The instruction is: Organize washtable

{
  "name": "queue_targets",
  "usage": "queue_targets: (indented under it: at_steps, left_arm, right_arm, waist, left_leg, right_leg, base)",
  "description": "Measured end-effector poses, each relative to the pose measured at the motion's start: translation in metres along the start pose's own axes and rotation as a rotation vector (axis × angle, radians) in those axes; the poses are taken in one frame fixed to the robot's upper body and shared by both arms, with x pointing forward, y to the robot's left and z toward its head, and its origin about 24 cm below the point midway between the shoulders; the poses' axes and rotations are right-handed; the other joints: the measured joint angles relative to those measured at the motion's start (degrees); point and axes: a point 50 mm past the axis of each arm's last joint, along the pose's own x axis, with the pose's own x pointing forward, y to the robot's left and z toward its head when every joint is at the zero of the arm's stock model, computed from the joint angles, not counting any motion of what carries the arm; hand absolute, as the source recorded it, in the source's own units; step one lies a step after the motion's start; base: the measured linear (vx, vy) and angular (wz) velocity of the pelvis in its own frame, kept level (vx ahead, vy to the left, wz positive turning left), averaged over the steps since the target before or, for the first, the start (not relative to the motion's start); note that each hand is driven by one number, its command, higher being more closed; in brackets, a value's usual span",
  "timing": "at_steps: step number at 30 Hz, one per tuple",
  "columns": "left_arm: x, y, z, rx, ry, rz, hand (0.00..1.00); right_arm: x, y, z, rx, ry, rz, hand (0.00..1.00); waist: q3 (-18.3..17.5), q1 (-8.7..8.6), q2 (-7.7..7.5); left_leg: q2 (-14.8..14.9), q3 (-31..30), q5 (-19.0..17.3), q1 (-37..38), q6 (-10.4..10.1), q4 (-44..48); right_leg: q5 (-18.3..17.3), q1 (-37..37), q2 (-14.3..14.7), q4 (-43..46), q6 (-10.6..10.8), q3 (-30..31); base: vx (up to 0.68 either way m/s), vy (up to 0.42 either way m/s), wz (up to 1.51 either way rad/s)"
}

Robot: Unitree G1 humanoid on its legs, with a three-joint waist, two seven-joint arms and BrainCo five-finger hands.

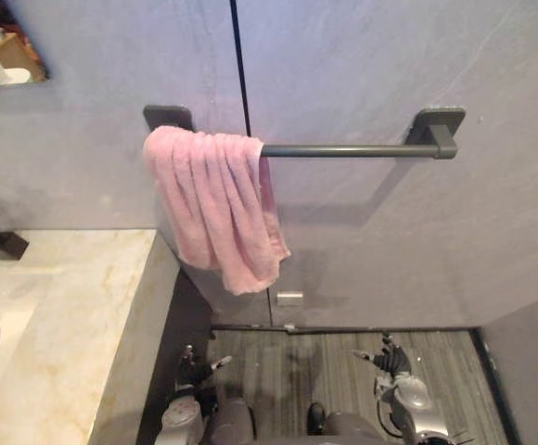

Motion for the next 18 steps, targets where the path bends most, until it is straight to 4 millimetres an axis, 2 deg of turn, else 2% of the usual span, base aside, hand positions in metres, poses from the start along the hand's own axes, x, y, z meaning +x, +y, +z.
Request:
queue_targets:
  at_steps: [1, 3, 6, 8, 10, 12, 14, 18]
  left_arm:
    - [0.001, 0.002, 0.001, 0.002, 0.0, 0.009, 0.0]
    - [0.001, 0.006, 0.008, 0.009, -0.037, 0.015, 0.0]
    - [0.0, 0.002, 0.02, 0.009, -0.09, -0.007, 0.0]
    - [-0.003, 0.0, 0.026, 0.005, -0.121, -0.02, 0.0]
    - [-0.008, -0.003, 0.04, -0.006, -0.192, -0.034, 0.0]
    - [-0.018, -0.003, 0.068, -0.033, -0.328, -0.042, 0.0]
    - [-0.024, -0.002, 0.087, -0.034, -0.424, -0.043, 0.0]
    - [-0.032, -0.002, 0.108, 0.006, -0.544, -0.023, 0.0]
  right_arm:
    - [-0.001, -0.002, -0.004, 0.002, 0.017, -0.006, 0.0]
    - [-0.004, -0.002, -0.012, 0.003, 0.035, -0.007, 0.0]
    - [-0.006, -0.002, -0.015, 0.0, 0.045, -0.007, 0.0]
    - [-0.006, -0.001, -0.015, -0.002, 0.045, -0.003, 0.0]
    - [-0.007, -0.002, -0.018, -0.003, 0.05, -0.004, 0.0]
    - [-0.009, -0.002, -0.019, -0.006, 0.048, -0.001, 0.0]
    - [-0.01, -0.002, -0.02, -0.009, 0.037, 0.001, 0.0]
    - [-0.013, -0.002, -0.025, -0.014, 0.044, 0.006, 0.0]
  waist:
    - [0.1, 0.14, 0.06]
    - [-0.66, 0.06, -0.98]
    - [-0.85, 0.07, -1.13]
    - [-0.87, 0.02, -1.17]
    - [-0.89, 0.02, -1.23]
    - [-1.12, 0.07, -1.42]
    - [-1.25, -0.07, -1.39]
    - [-1.43, -0.06, -1.39]
  left_leg:
    - [-0.2, 0.15, 2.76, 0.93, -0.08, -1.55]
    - [-2.71, 0.29, 4.24, 3.62, 1.07, -6.12]
    - [-4.92, 0.44, 6.54, 6.34, 2.18, -11.7]
    - [-5.55, 0.31, 7.6, 7.34, 2.44, -13.93]
    - [-5.86, -0.01, 8.33, 8.49, 2.65, -15.59]
    - [-5.92, -0.28, 8.89, 9.31, 2.67, -16.77]
    - [-5.91, -0.72, 9.99, 10.1, 2.61, -18.57]
    - [-5.8, -1.2, 11.52, 11.64, 2.46, -21.64]
  right_leg:
    - [-0.2, 0.9, -0.18, -0.71, 0.89, 0.58]
    - [-0.03, 2.45, -2.42, -2.76, 2.26, 0.81]
    - [0.41, 3.53, -4.27, -4.75, 3.38, 0.71]
    - [0.5, 3.78, -4.43, -5.26, 3.76, 0.63]
    - [0.51, 4.44, -4.65, -5.53, 3.9, 0.25]
    - [0.4, 4.83, -4.64, -5.55, 4.05, -0.24]
    - [0.39, 4.92, -4.52, -5.59, 4.05, -0.5]
    - [0.38, 4.96, -4.3, -5.91, 4.05, -0.58]
  base:
    - [0.18, 0.161, -0.12]
    - [0.16, 0.159, 0.07]
    - [0.08, 0.106, 0.08]
    - [0.03, 0.042, 0.08]
    - [0.02, 0.013, 0.08]
    - [-0.02, -0.019, 0.06]
    - [-0.03, -0.025, 0.08]
    - [-0.05, -0.014, 0.05]
